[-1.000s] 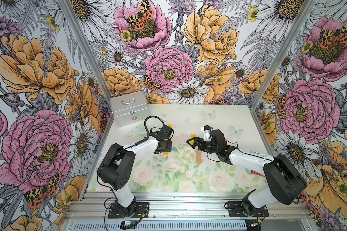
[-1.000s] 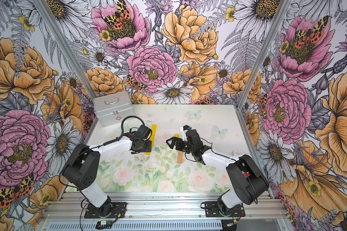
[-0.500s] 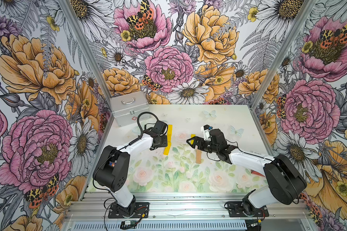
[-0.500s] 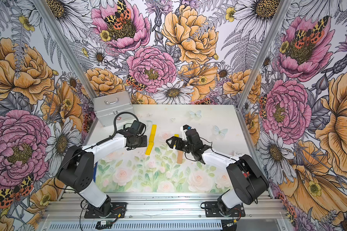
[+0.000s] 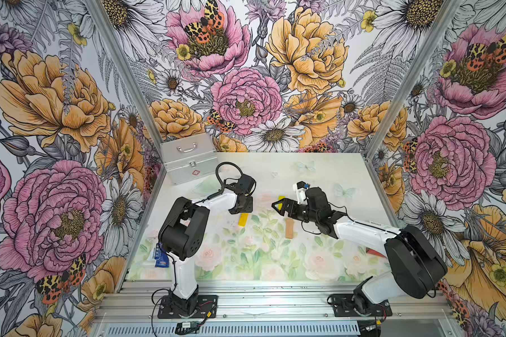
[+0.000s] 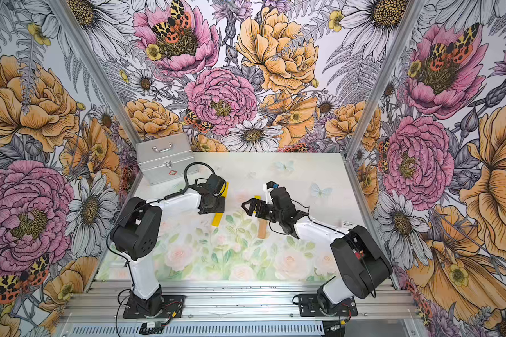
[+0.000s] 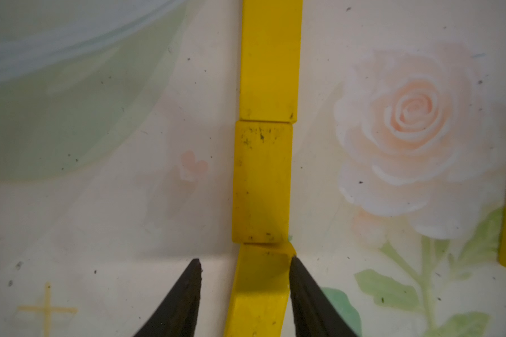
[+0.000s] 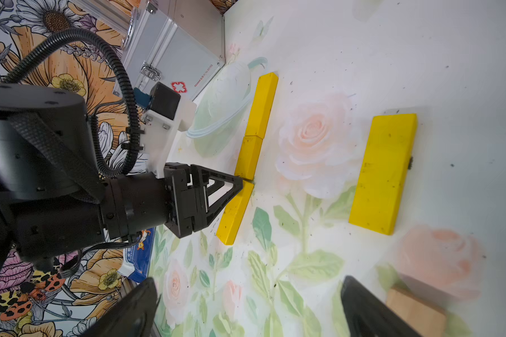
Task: Assemble the letter k with building blocks
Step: Assemble the building block at the center of the board.
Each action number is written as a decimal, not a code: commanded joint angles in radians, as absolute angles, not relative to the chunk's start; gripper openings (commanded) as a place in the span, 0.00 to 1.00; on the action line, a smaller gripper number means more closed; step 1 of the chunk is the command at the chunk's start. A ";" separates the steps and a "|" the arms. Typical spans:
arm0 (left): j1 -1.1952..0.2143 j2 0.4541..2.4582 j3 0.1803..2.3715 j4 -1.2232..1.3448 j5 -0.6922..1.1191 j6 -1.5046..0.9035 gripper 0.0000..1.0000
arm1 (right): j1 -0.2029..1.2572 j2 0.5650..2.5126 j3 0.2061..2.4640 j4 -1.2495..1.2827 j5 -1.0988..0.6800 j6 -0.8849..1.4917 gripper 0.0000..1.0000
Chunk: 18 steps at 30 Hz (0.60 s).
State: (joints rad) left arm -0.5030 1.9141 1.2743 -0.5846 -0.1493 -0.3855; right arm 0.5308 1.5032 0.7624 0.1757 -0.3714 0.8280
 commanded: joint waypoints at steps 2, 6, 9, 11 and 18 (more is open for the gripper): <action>-0.513 1.944 1.296 -0.581 -0.164 -0.368 0.50 | 0.526 1.506 0.765 0.174 -0.362 0.809 0.99; -0.518 1.934 1.294 -0.583 -0.162 -0.369 0.50 | 0.525 1.511 0.774 0.175 -0.367 0.807 0.99; -0.518 1.933 1.294 -0.584 -0.166 -0.368 0.50 | 0.525 1.517 0.780 0.175 -0.369 0.807 0.99; -0.517 1.940 1.295 -0.583 -0.168 -0.367 0.51 | 0.525 1.520 0.782 0.175 -0.372 0.808 0.99; -0.508 1.947 1.301 -0.583 -0.167 -0.364 0.51 | 0.525 1.513 0.781 0.175 -0.370 0.810 0.99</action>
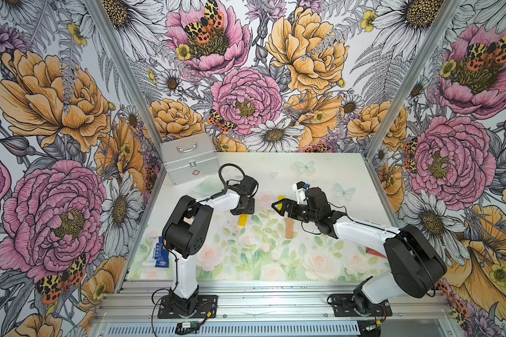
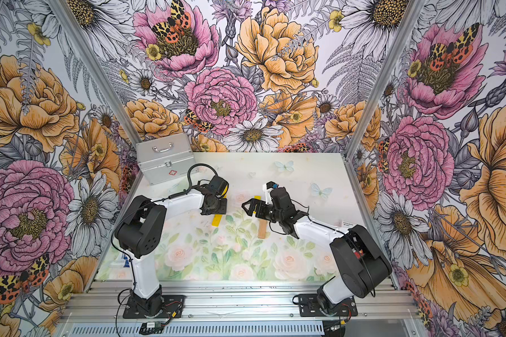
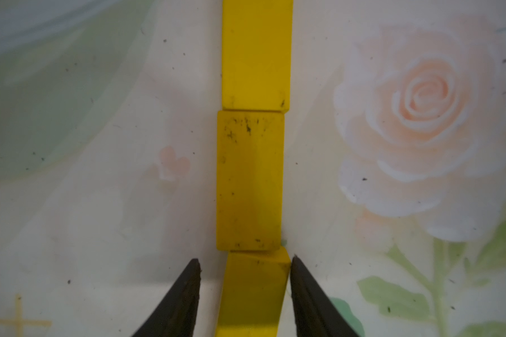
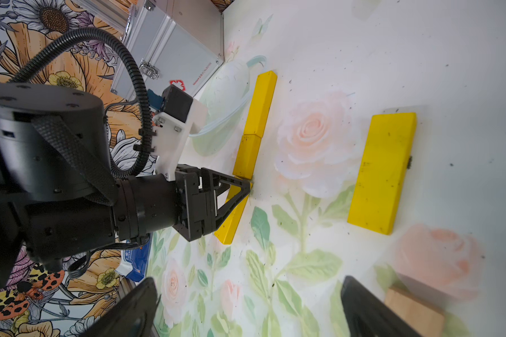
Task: Assemble the letter k with building blocks
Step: Assemble the building block at the center of the board.
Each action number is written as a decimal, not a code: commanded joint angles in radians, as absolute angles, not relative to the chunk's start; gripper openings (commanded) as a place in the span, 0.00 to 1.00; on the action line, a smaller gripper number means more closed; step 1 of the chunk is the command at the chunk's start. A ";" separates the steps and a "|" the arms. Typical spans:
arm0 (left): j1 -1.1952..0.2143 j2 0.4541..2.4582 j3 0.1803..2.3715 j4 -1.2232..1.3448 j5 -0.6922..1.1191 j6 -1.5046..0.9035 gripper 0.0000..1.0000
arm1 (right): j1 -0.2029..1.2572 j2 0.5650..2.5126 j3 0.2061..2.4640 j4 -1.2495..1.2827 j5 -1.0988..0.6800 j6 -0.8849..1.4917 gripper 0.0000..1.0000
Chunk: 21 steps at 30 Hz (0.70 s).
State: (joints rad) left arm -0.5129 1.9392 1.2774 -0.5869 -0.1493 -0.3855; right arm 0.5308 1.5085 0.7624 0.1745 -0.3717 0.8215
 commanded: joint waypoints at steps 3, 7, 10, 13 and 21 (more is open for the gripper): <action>-0.503 1.947 1.304 -0.584 -0.167 -0.362 0.51 | 0.525 1.514 0.781 0.175 -0.370 0.810 0.99; -0.499 1.948 1.304 -0.584 -0.165 -0.362 0.51 | 0.525 1.512 0.781 0.175 -0.370 0.810 1.00; -0.498 1.953 1.305 -0.585 -0.165 -0.361 0.51 | 0.525 1.510 0.776 0.175 -0.370 0.810 1.00; -0.495 1.954 1.304 -0.585 -0.169 -0.363 0.51 | 0.525 1.509 0.775 0.175 -0.370 0.810 1.00; -0.488 1.960 1.314 -0.584 -0.169 -0.356 0.51 | 0.525 1.509 0.774 0.175 -0.369 0.812 0.99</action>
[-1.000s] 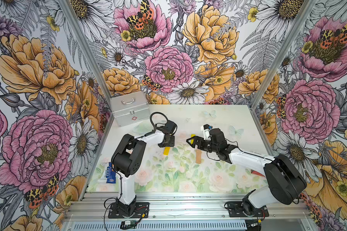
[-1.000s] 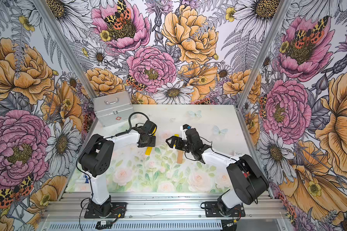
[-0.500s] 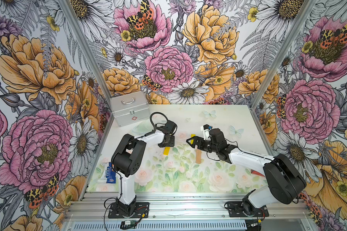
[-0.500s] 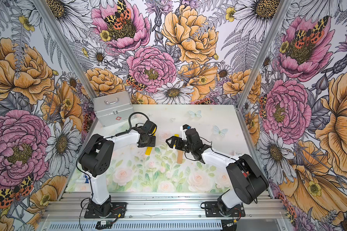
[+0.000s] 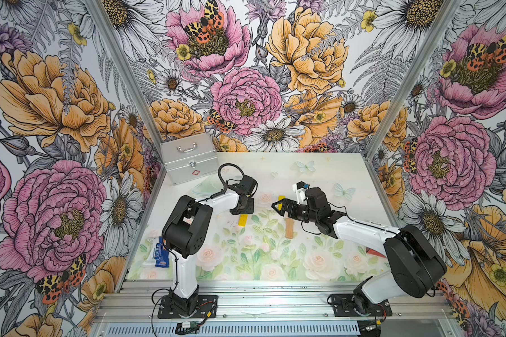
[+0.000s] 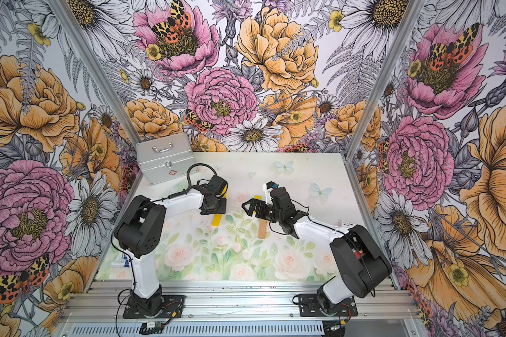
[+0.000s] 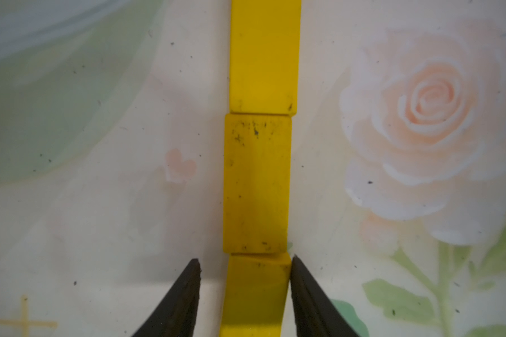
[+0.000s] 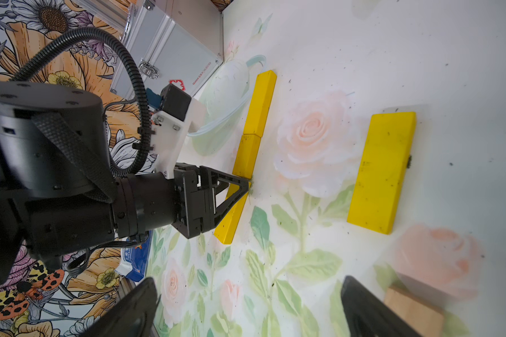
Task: Assemble the letter k with building blocks
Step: Assemble the building block at the center of the board.
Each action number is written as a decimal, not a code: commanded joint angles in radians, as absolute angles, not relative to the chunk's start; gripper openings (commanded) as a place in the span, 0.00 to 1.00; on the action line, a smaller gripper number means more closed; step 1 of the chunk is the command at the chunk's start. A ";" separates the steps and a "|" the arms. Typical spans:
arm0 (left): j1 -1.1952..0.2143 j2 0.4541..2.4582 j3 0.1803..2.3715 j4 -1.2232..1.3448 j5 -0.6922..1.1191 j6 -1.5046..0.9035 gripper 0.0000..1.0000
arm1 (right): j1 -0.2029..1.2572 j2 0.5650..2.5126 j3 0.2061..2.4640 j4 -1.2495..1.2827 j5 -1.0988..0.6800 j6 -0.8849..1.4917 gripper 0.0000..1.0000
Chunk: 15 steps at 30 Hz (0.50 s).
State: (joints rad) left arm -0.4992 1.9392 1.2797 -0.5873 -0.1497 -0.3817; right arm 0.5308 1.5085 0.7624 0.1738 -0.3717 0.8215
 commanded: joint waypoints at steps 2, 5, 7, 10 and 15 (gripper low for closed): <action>-0.484 1.960 1.317 -0.585 -0.161 -0.351 0.51 | 0.525 1.508 0.774 0.175 -0.369 0.813 0.99; -0.486 1.957 1.319 -0.584 -0.155 -0.350 0.51 | 0.525 1.508 0.772 0.175 -0.368 0.812 0.99; -0.491 1.948 1.317 -0.584 -0.141 -0.343 0.51 | 0.525 1.508 0.772 0.175 -0.368 0.815 0.99; -0.503 1.924 1.302 -0.585 -0.140 -0.347 0.51 | 0.525 1.509 0.771 0.175 -0.367 0.814 0.99; -0.509 1.854 1.224 -0.582 -0.123 -0.390 0.51 | 0.526 1.512 0.772 0.176 -0.366 0.814 0.99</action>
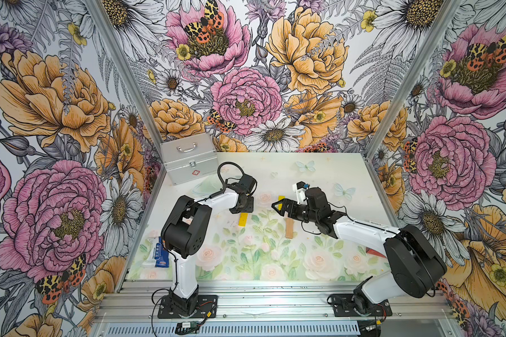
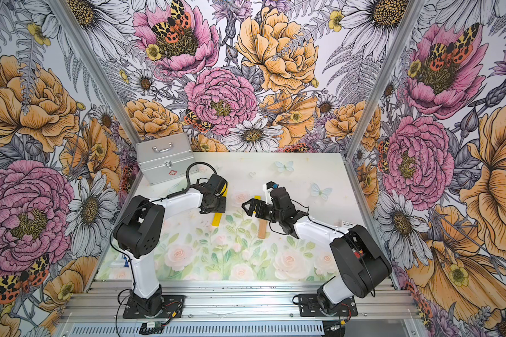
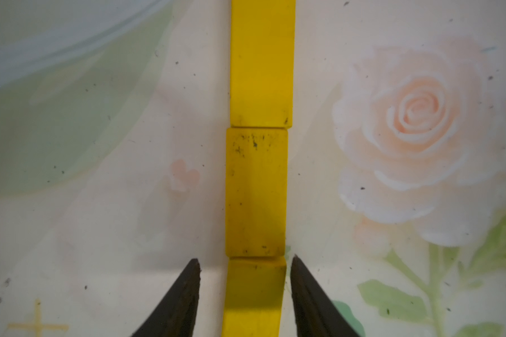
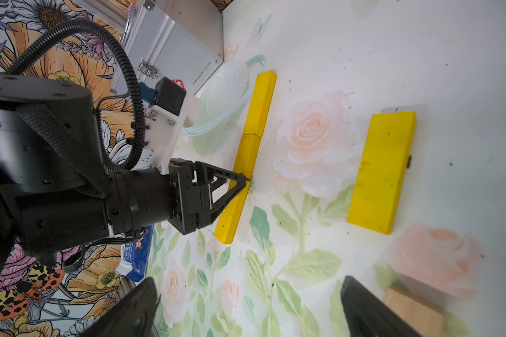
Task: Assemble the letter k with building blocks
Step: Assemble the building block at the center of the board.
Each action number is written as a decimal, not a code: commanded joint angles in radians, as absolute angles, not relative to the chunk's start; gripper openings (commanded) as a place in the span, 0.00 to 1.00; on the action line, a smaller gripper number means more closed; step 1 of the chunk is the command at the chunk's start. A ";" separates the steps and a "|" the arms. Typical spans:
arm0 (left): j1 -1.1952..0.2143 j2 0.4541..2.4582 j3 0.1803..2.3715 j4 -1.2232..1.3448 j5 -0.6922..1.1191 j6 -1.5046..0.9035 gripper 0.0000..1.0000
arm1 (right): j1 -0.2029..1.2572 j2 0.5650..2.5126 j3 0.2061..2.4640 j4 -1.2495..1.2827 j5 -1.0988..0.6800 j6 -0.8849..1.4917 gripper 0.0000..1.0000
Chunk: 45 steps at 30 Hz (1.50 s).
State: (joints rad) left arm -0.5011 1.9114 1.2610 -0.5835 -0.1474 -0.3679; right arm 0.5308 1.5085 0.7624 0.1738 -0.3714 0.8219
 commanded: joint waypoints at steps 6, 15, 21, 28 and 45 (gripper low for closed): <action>-0.538 1.788 1.154 -0.560 -0.117 -0.374 0.51 | 0.529 1.520 0.774 0.182 -0.373 0.813 0.99; -0.553 1.754 1.080 -0.528 -0.093 -0.418 0.51 | 0.534 1.510 0.764 0.188 -0.370 0.818 1.00; -0.561 1.756 1.060 -0.525 -0.091 -0.448 0.51 | 0.535 1.502 0.758 0.189 -0.367 0.818 0.99; -0.564 1.758 1.051 -0.522 -0.082 -0.474 0.50 | 0.535 1.499 0.760 0.189 -0.367 0.819 0.99; -0.560 1.784 1.067 -0.523 -0.097 -0.490 0.50 | 0.535 1.507 0.767 0.189 -0.371 0.818 0.99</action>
State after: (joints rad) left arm -0.5610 1.7798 1.0653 -0.5415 -0.1024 -0.4736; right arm 0.5308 1.5085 0.7624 0.1741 -0.3717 0.8219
